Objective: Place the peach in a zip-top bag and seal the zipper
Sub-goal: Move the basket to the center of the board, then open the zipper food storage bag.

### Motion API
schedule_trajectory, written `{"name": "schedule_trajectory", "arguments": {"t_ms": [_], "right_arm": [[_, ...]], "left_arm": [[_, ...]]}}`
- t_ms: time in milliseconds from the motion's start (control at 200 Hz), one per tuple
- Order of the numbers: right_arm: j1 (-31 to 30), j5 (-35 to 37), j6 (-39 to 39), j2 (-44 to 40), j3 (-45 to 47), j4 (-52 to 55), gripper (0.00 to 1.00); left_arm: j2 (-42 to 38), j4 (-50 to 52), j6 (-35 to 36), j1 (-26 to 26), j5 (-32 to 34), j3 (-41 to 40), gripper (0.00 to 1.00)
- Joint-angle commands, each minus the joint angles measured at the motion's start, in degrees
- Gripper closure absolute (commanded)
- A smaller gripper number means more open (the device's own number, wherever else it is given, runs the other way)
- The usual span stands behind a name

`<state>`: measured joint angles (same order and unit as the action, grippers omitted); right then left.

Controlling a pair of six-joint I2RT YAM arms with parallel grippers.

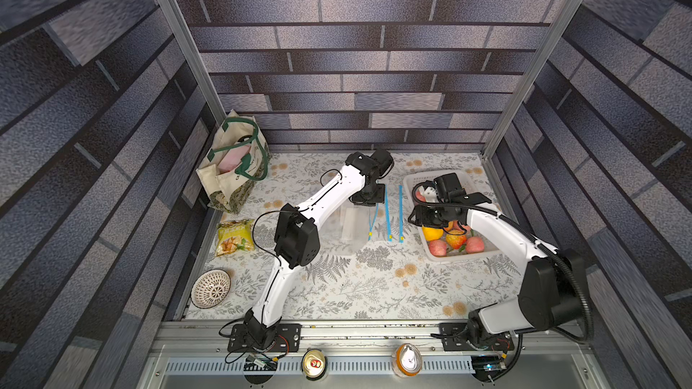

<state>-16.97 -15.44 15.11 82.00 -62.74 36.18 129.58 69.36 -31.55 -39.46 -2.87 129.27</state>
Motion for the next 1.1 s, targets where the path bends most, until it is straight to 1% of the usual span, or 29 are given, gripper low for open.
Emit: {"name": "schedule_trajectory", "arguments": {"t_ms": [0, 45, 85, 155, 220, 256, 331, 391, 491, 591, 611, 681, 817, 912, 1097], "right_arm": [[0.34, 0.67, 1.45, -2.38, -3.36, 3.62, 0.43], [0.91, 2.74, 1.79, -1.57, -3.52, 4.33, 0.43], [1.39, 2.32, 2.14, -1.19, -3.25, 4.01, 0.43], [1.50, -2.57, 4.68, -1.92, -1.40, -0.50, 0.43], [0.71, -8.43, 10.31, -3.09, 1.11, -8.40, 0.43], [-0.19, -10.07, 13.43, -3.24, 4.23, -12.79, 0.43], [-3.36, -9.72, 18.95, -2.09, 5.76, -19.10, 0.44], [-5.68, -7.37, 22.20, 0.11, 5.38, -21.71, 0.45], [-7.27, -4.23, 26.09, 4.66, 4.16, -25.09, 0.49], [-7.68, -3.02, 27.18, 9.22, 2.19, -25.82, 0.52], [-7.77, -3.09, 27.29, 10.08, 0.06, -25.80, 0.53], [-7.94, -2.15, 27.09, 12.59, -1.90, -25.09, 0.54], [-8.07, -2.49, 28.08, 16.45, -3.10, -27.01, 0.57], [-8.07, -2.62, 29.11, 18.99, -3.67, -28.13, 0.62], [-8.09, -1.56, 28.23, 20.65, -3.34, -26.08, 0.72]], "left_arm": [[0.95, -0.71, -0.62, -0.26, -2.93, 1.77, 1.00], [1.48, -1.13, -0.62, -0.26, -3.77, 1.75, 1.00], [1.93, -1.41, -0.65, -0.24, -4.34, 1.83, 1.00], [2.70, -1.42, -0.78, -0.35, -4.54, 2.20, 1.00], [3.15, -1.46, -0.89, -0.27, -4.59, 2.21, 1.00], [3.36, -1.49, -1.01, -0.24, -4.61, 2.19, 1.00], [3.51, -1.84, -1.15, -0.35, -5.16, 2.17, 1.00], [3.64, -1.95, -1.33, -0.36, -5.21, 2.38, 1.00], [3.50, -1.91, -1.45, -0.53, -5.26, 2.47, 1.00], [3.18, -2.00, -1.41, -0.84, -4.92, 2.13, 1.00], [3.14, -2.06, -1.43, -0.91, -4.87, 2.06, 1.00], [2.86, -2.14, -1.60, -1.05, -4.72, 2.04, 1.00], [1.70, -2.50, -1.84, -0.90, -4.48, 1.35, 1.00], [0.13, -3.17, -1.71, -0.84, -4.44, -0.03, 1.00], [-6.34, -7.55, -3.60, 0.67, -4.01, -8.17, 1.00]]}}
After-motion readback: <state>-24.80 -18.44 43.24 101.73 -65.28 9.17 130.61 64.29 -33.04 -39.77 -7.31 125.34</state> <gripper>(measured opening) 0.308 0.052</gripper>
